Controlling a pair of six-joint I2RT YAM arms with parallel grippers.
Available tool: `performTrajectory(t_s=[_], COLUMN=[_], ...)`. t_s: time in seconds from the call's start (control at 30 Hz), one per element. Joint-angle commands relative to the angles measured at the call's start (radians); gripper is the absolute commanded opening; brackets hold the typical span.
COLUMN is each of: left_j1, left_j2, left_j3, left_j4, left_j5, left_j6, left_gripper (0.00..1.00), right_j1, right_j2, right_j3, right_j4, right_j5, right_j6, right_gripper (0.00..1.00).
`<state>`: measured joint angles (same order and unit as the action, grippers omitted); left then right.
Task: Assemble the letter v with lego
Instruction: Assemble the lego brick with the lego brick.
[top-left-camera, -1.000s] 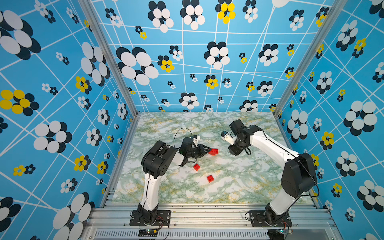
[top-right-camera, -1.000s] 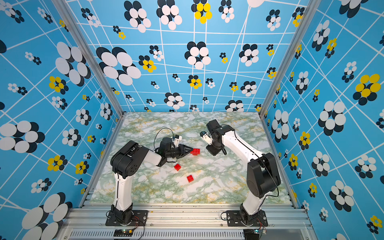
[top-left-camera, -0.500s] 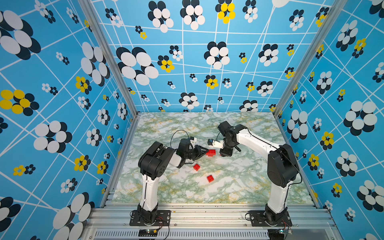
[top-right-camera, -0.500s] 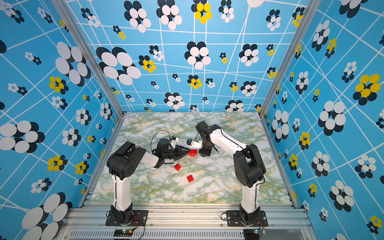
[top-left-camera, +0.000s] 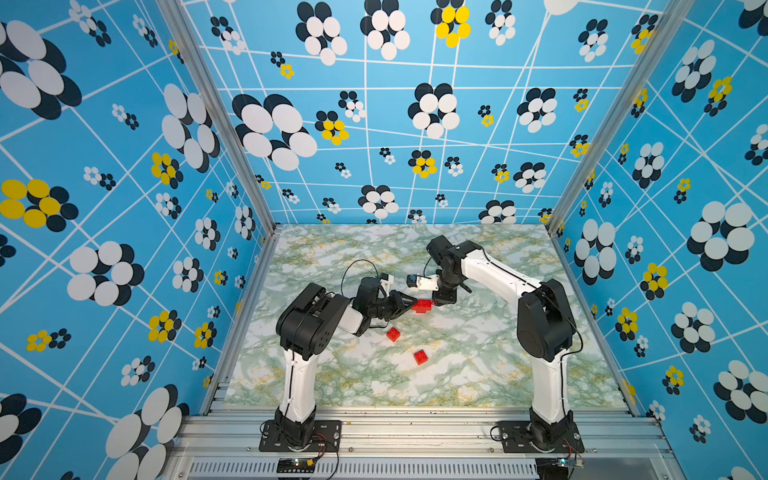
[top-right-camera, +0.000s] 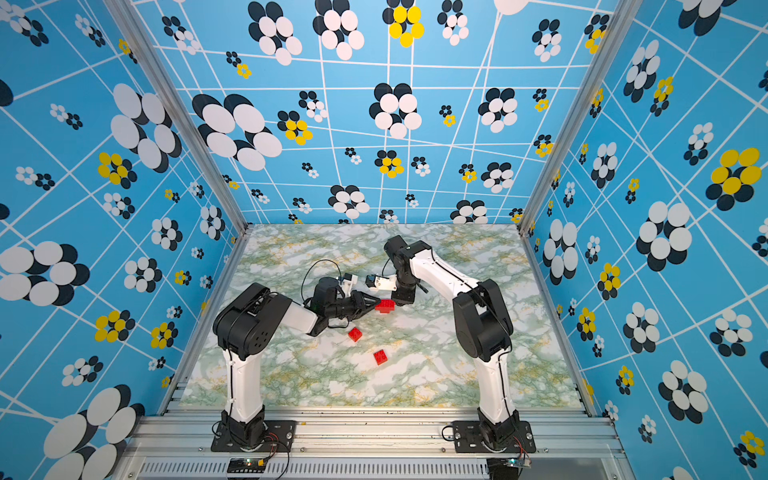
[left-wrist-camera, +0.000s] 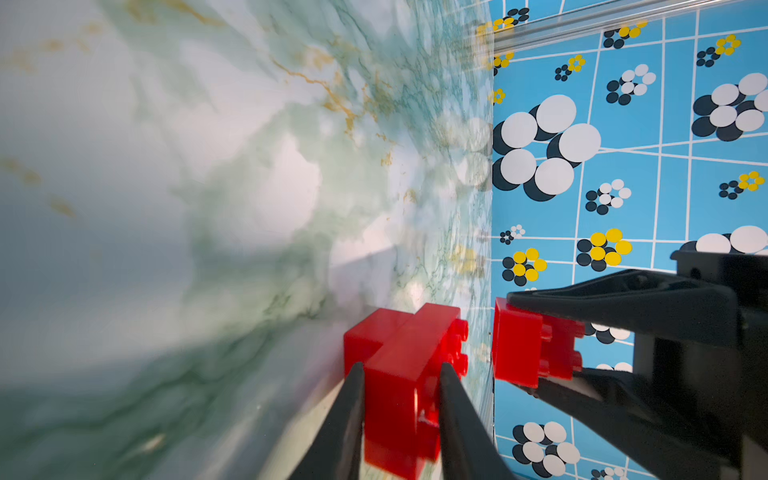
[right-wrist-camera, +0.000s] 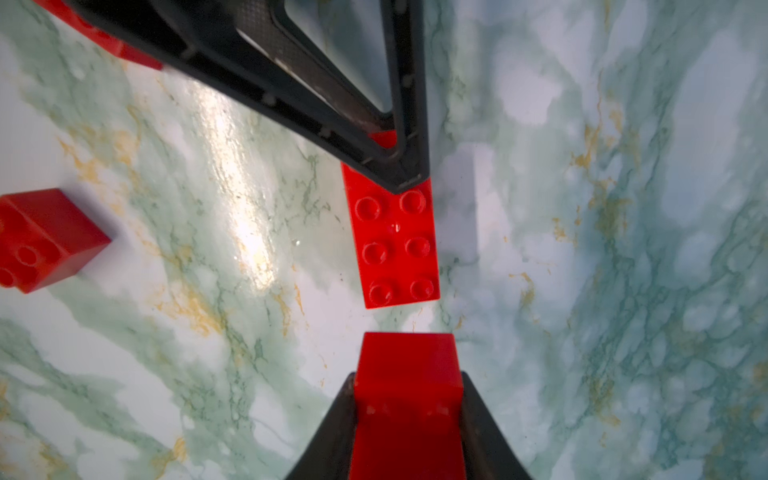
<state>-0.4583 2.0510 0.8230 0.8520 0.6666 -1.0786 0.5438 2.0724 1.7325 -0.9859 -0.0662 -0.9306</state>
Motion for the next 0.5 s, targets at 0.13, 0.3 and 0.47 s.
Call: performTrajectory(t_s=[0.13,0.3,0.47], left_j1=[-0.007,-0.008,-0.008], left_j2=[-0.018,-0.017,-0.015], left_j3=[0.001,0.005,0.005], left_j4=[-0.085,-0.090,-0.084], left_j5=[-0.009,-0.009,-0.009], left_j6=[0.046,0.048,0.048], left_gripper=[0.13,0.12,0.12], right_j1=[0.020,0.027,0.030], right_j2=[0.044,0.066,0.080], right_j3=[0.065,0.085,0.094], right_j4=[-0.081,-0.098,-0.100], right_j5=[-0.026,-0.026,-0.030], right_j6=[-0.043,-0.051,-0.055], right_gripper=[0.00,0.00,0.00])
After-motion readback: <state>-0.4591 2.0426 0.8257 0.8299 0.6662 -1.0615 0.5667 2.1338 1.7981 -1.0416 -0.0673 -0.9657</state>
